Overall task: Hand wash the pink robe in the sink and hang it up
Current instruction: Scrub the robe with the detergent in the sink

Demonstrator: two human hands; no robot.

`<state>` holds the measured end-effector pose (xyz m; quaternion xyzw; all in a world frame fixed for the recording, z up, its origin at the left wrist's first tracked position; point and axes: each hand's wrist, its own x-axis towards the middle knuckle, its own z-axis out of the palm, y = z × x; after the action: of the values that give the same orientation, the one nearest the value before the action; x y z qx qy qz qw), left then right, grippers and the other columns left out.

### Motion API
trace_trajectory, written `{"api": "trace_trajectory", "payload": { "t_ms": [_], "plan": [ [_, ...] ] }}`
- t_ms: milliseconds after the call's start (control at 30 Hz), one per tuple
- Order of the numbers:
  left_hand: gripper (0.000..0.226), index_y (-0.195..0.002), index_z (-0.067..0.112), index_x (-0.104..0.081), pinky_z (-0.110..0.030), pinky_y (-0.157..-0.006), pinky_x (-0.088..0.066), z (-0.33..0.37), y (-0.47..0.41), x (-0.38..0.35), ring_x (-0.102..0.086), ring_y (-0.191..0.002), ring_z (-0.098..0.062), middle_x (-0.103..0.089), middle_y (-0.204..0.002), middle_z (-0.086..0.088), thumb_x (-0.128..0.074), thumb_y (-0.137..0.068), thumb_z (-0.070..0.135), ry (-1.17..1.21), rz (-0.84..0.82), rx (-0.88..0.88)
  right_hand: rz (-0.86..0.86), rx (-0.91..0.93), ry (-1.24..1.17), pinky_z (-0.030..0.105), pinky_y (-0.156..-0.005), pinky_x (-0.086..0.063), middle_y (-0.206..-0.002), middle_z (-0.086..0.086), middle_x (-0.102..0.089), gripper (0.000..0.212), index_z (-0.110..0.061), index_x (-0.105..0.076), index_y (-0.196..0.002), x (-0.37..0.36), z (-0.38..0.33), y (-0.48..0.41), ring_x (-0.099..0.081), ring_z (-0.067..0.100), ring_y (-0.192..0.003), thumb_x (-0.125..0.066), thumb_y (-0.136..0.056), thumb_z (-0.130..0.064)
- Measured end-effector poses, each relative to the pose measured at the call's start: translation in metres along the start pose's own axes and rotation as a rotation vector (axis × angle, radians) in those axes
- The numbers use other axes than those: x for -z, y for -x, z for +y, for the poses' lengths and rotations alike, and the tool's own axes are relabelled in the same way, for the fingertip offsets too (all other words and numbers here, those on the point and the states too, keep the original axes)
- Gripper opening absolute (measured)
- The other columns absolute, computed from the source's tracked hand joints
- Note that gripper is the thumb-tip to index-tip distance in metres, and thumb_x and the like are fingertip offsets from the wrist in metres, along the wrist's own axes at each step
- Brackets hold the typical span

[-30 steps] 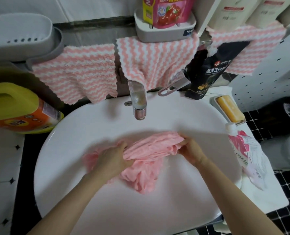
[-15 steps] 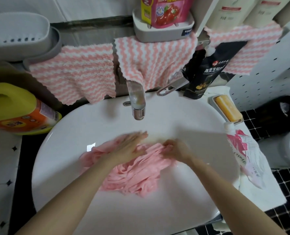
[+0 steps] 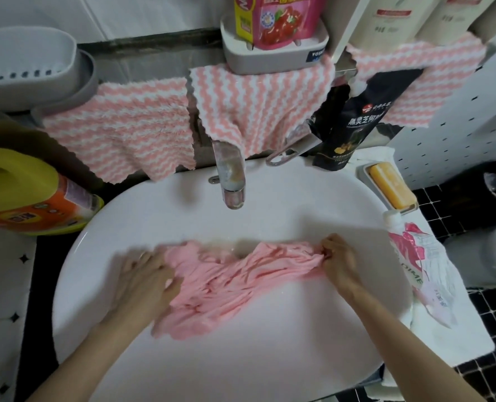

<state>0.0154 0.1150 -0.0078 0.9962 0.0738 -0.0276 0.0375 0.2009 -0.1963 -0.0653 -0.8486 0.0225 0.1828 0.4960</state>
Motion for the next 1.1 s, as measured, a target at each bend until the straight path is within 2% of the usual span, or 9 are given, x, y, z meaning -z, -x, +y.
{"api": "trace_trajectory", "payload": {
  "t_ms": [133, 233, 300, 400, 533, 633, 733, 833, 1100],
  "plan": [
    [0.075, -0.102, 0.013, -0.058, -0.047, -0.078, -0.043, 0.004, 0.013, -0.008, -0.044, -0.103, -0.031, -0.053, -0.113, -0.014, -0.084, -0.034, 0.029, 0.003, -0.046, -0.003, 0.013, 0.018, 0.154, 0.03, -0.086, -0.046, -0.105, 0.01, -0.056, 0.03, -0.021, -0.063, -0.1, -0.011, -0.015, 0.003, -0.058, 0.026, -0.098, -0.05, -0.073, -0.025],
    [0.08, -0.138, 0.028, -0.035, -0.051, -0.107, -0.024, 0.023, -0.012, -0.02, -0.031, -0.134, -0.03, -0.031, -0.148, -0.008, -0.058, -0.069, 0.063, 0.196, -0.029, -0.059, 0.172, -0.202, 0.274, 0.045, -0.108, -0.031, -0.14, 0.009, -0.04, 0.058, -0.033, -0.048, -0.133, -0.038, -0.026, 0.015, -0.036, 0.03, -0.132, -0.062, -0.08, -0.054],
    [0.106, -0.146, 0.036, -0.023, -0.059, -0.105, -0.027, 0.04, -0.012, -0.044, -0.029, -0.135, -0.03, -0.027, -0.151, -0.008, -0.034, -0.056, 0.092, 0.083, -0.219, -0.122, 0.228, -0.283, 0.408, 0.049, -0.104, -0.03, -0.151, 0.008, -0.025, 0.076, -0.039, -0.038, -0.14, -0.067, -0.033, 0.03, -0.026, 0.033, -0.136, -0.062, -0.074, -0.067],
    [0.11, -0.132, 0.036, -0.042, -0.055, -0.082, -0.049, 0.054, 0.004, -0.066, -0.048, -0.111, -0.029, -0.05, -0.127, -0.002, -0.045, -0.037, 0.092, 0.027, -0.376, -0.113, 0.244, -0.188, 0.549, 0.047, -0.088, -0.038, -0.146, 0.014, -0.029, 0.068, -0.03, -0.051, -0.129, -0.101, -0.027, 0.033, -0.032, 0.038, -0.124, -0.07, -0.07, -0.059],
    [0.081, -0.112, 0.029, -0.053, -0.038, -0.072, -0.04, 0.065, 0.017, -0.065, -0.05, -0.093, -0.024, -0.053, -0.106, 0.004, -0.07, -0.041, 0.063, 0.135, -0.223, -0.003, 0.13, -0.039, 0.27, 0.028, -0.083, -0.034, -0.134, 0.012, -0.044, 0.04, -0.011, -0.059, -0.12, -0.101, -0.023, 0.023, -0.045, 0.036, -0.111, -0.053, -0.08, -0.015],
    [0.061, -0.108, 0.025, -0.058, -0.037, -0.07, -0.043, 0.074, 0.021, -0.066, -0.055, -0.09, -0.024, -0.056, -0.105, 0.003, -0.056, -0.054, 0.054, 0.223, -0.131, 0.168, 0.02, 0.387, 0.217, 0.016, -0.088, -0.03, -0.134, 0.002, -0.051, 0.053, -0.017, -0.06, -0.124, -0.091, -0.027, 0.051, -0.05, 0.025, -0.103, -0.054, -0.072, -0.02],
    [0.057, -0.118, 0.022, -0.057, -0.048, -0.092, -0.044, 0.074, 0.021, -0.064, -0.053, -0.111, -0.033, -0.051, -0.132, -0.009, -0.049, -0.069, 0.05, 0.098, -0.094, 0.194, -0.203, 0.718, 0.392, 0.034, -0.088, -0.039, -0.136, -0.003, -0.054, 0.049, -0.024, -0.062, -0.118, -0.112, -0.019, 0.082, -0.054, 0.028, -0.105, -0.065, -0.072, -0.041],
    [0.054, -0.126, 0.029, -0.046, -0.061, -0.106, -0.024, 0.064, 0.023, -0.069, -0.032, -0.136, -0.039, -0.036, -0.148, -0.015, -0.045, -0.076, 0.048, -0.023, -0.048, 0.218, -0.212, 0.748, 0.477, 0.04, -0.074, -0.044, -0.126, -0.005, -0.059, 0.043, -0.025, -0.06, -0.113, -0.141, -0.006, 0.089, -0.053, 0.032, -0.098, -0.053, -0.08, -0.052],
    [0.083, -0.107, 0.019, -0.056, -0.039, -0.065, -0.043, 0.066, 0.024, -0.086, -0.053, -0.086, -0.033, -0.056, -0.105, -0.013, -0.07, -0.032, 0.053, 0.068, -0.118, 0.244, -0.117, 0.521, 0.624, 0.028, -0.053, -0.046, -0.081, 0.001, -0.065, 0.032, -0.025, -0.064, -0.082, -0.178, -0.029, 0.025, -0.063, 0.025, -0.068, -0.041, -0.088, -0.047]
  ]
}}
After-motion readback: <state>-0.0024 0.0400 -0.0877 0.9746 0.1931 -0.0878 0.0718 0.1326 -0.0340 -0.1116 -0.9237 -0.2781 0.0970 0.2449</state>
